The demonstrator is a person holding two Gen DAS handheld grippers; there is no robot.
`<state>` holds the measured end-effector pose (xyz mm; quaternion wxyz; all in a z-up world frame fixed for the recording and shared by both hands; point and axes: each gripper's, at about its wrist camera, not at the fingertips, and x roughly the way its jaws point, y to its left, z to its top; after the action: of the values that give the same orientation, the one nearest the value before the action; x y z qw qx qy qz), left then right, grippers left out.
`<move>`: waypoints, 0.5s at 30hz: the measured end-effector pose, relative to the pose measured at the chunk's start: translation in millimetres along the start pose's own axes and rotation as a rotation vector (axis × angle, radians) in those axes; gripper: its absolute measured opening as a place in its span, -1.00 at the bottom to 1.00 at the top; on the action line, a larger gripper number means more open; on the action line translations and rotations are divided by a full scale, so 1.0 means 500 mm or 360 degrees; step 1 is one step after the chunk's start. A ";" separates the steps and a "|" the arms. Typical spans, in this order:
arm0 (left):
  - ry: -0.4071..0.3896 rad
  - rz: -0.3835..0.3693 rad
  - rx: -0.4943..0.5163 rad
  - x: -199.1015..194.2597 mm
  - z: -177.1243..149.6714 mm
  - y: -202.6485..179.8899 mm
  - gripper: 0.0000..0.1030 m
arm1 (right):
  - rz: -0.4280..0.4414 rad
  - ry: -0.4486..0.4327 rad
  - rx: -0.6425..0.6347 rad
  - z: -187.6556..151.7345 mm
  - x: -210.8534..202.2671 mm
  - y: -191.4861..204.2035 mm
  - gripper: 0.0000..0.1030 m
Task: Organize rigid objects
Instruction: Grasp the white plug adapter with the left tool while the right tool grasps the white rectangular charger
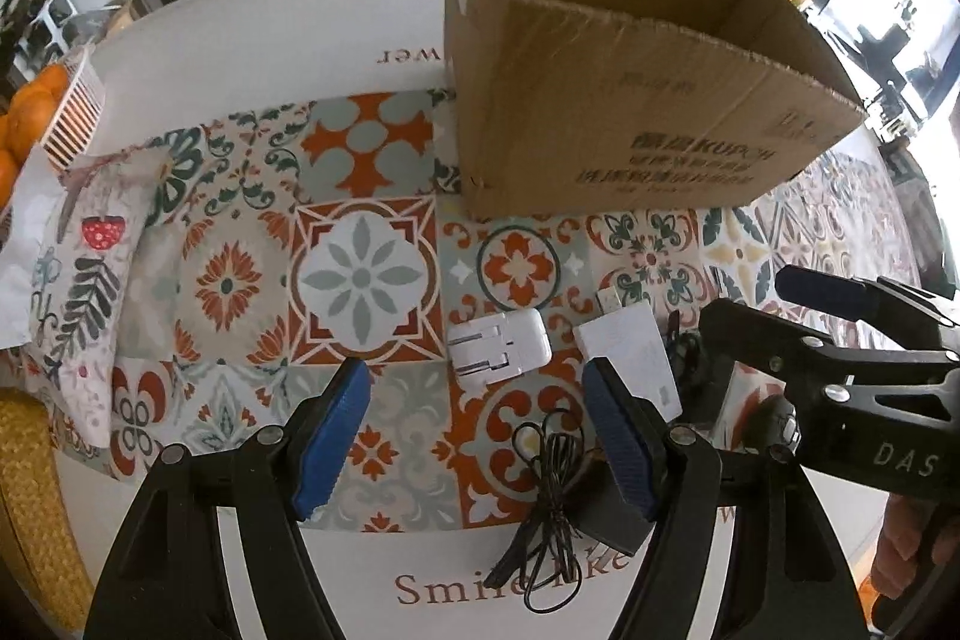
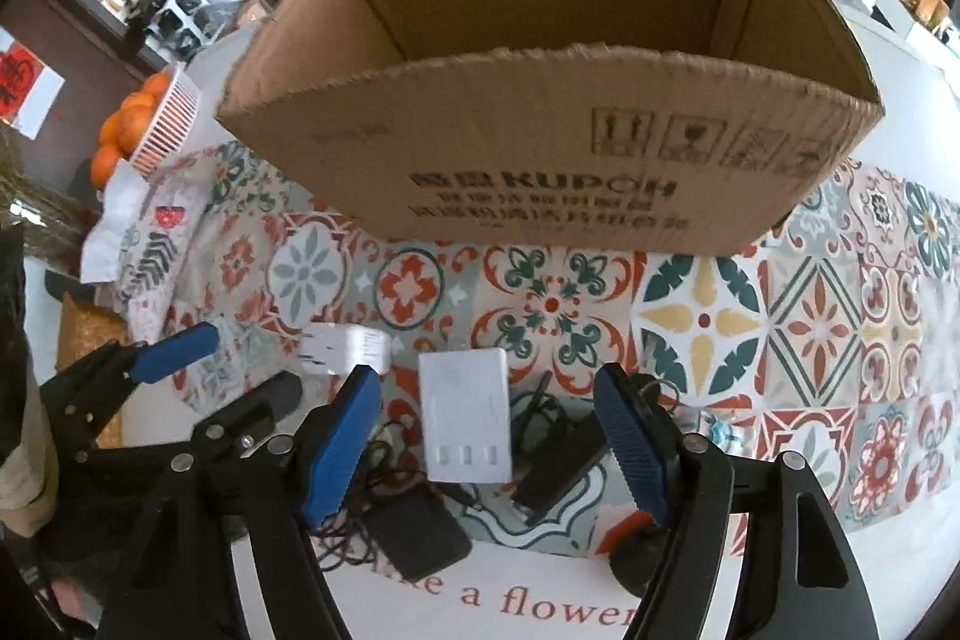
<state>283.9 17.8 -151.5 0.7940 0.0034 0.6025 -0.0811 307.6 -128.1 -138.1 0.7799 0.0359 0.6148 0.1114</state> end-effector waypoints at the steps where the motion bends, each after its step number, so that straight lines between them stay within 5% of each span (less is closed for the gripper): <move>1: 0.0007 0.0000 -0.0003 0.004 -0.001 0.000 0.40 | -0.0013 0.0013 0.0000 -0.001 0.005 -0.001 0.44; 15: 0.0114 -0.0124 -0.0058 0.062 0.007 0.003 0.38 | 0.0225 0.0202 0.0115 0.011 0.079 -0.007 0.42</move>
<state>295.4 15.2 -180.3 0.7682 -0.0317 0.6315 -0.1007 322.2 -122.4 -175.1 0.7277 0.1001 0.6626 0.1460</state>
